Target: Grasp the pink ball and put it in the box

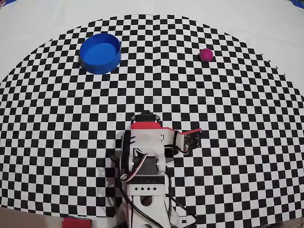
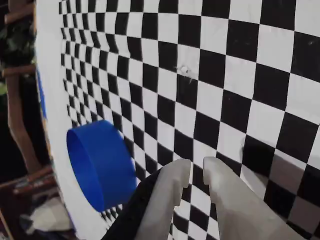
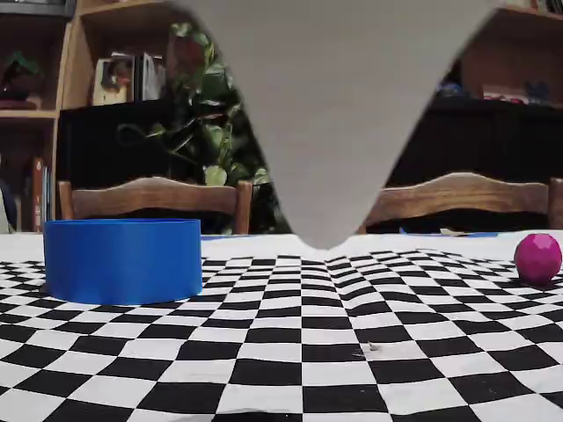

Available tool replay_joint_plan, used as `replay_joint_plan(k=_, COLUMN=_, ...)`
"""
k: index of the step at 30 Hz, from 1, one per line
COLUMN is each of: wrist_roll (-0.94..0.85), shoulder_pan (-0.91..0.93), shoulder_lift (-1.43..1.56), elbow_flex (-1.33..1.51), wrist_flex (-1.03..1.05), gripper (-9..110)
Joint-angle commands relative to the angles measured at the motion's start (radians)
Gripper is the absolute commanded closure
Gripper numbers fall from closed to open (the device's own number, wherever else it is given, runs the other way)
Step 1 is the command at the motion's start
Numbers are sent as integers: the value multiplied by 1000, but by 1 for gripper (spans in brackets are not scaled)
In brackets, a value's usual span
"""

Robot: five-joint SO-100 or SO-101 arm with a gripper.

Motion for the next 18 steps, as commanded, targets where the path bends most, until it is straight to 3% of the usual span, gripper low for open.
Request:
replay_joint_plan(k=1, wrist_roll=-3, shoulder_pan=5, shoulder_lift=17, elbow_flex=8, wrist_flex=3, gripper=101)
replay_joint_plan(k=11, wrist_roll=-11, shoulder_pan=5, shoulder_lift=8, elbow_flex=8, wrist_flex=-21, gripper=101)
replay_joint_plan(k=18, wrist_roll=-11, shoulder_pan=9, shoulder_lift=-28, elbow_flex=6, wrist_flex=-163, gripper=101)
